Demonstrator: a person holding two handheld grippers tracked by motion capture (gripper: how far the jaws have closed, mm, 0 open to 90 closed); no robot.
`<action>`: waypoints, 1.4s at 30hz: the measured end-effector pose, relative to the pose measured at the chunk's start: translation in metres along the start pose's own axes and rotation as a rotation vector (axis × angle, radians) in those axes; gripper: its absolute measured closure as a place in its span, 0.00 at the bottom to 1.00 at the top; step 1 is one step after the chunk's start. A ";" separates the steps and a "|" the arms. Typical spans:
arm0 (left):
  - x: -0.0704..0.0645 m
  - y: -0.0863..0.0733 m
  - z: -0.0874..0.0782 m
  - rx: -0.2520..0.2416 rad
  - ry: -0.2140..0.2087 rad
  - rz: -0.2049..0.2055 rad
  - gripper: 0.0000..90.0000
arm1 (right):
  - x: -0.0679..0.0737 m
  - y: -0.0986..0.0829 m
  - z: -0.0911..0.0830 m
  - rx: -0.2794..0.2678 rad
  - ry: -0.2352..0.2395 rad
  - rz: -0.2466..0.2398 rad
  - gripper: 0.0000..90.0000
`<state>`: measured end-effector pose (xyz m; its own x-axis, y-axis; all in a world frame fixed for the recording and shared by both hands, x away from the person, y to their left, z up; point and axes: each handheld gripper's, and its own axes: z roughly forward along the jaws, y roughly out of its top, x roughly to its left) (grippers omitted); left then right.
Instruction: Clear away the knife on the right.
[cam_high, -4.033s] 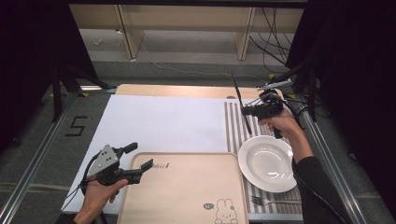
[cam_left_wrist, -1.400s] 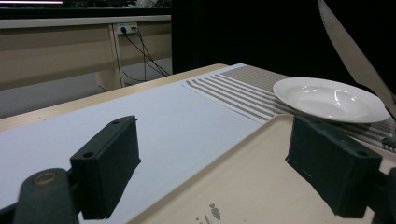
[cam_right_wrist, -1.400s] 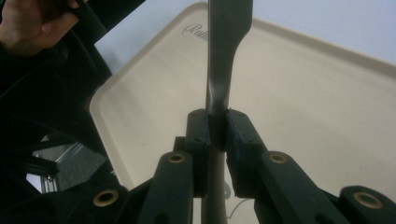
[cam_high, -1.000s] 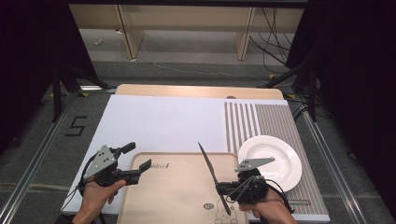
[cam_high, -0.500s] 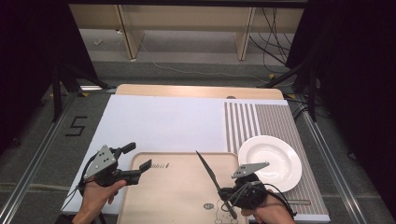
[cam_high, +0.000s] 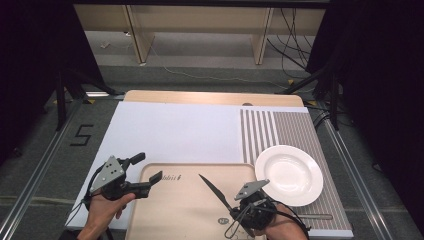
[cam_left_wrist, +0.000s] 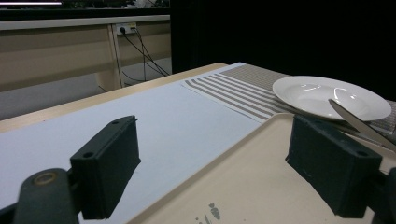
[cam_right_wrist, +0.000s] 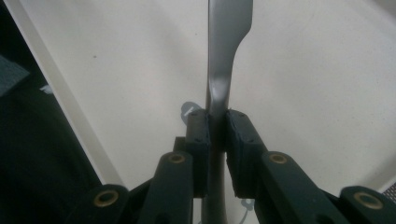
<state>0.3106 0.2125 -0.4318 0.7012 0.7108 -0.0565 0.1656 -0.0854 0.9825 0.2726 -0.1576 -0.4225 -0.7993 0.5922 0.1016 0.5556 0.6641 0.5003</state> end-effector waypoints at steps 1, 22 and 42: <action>0.000 0.000 0.000 0.002 0.000 0.000 0.18 | 0.002 0.001 0.001 0.017 -0.016 -0.005 0.90; -0.001 0.000 0.000 0.012 -0.001 0.009 0.18 | 0.001 0.009 0.030 0.120 0.021 -0.008 0.89; -0.002 0.000 0.001 0.019 -0.013 0.016 0.18 | -0.002 0.013 0.031 -0.029 0.054 0.024 0.48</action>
<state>0.3093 0.2104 -0.4318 0.7128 0.7001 -0.0430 0.1669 -0.1098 0.9798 0.2887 -0.1359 -0.4428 -0.7972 0.5820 0.1601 0.5689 0.6357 0.5218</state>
